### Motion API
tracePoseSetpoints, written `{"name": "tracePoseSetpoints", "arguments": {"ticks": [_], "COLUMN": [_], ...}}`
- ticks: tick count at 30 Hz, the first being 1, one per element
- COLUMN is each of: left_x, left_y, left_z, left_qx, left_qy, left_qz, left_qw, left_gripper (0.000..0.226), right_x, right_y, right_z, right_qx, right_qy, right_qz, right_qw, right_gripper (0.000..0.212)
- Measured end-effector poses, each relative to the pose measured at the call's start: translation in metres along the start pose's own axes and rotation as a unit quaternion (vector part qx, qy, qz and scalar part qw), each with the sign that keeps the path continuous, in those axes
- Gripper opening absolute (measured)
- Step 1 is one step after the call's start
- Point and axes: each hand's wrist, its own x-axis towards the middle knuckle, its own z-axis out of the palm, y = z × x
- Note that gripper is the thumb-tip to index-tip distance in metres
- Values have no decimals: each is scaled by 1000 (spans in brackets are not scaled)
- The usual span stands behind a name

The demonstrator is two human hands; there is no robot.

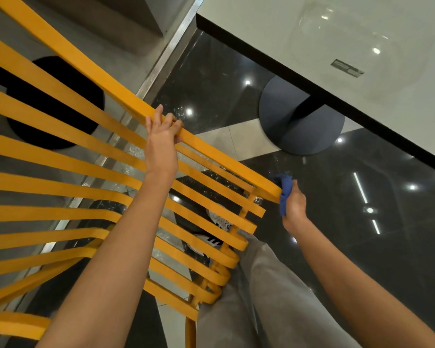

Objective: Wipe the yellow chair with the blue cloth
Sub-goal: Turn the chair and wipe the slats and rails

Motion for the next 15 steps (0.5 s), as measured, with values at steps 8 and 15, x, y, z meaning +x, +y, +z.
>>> {"name": "tracePoseSetpoints", "arguments": {"ticks": [8, 15], "left_x": [4, 6], "left_y": [-8, -13], "left_z": [2, 6], "left_qx": [32, 43], "left_qy": [6, 10], "left_qz": [14, 24], "left_qw": [999, 999], "left_gripper": [43, 43], "right_x": [-48, -78], "right_y": [-9, -17], "right_z": [25, 111], "right_qx": [-210, -512], "right_qy": [-11, 14], "right_qz": [-74, -464], "right_qw": [975, 723], "right_gripper": [58, 40]}}
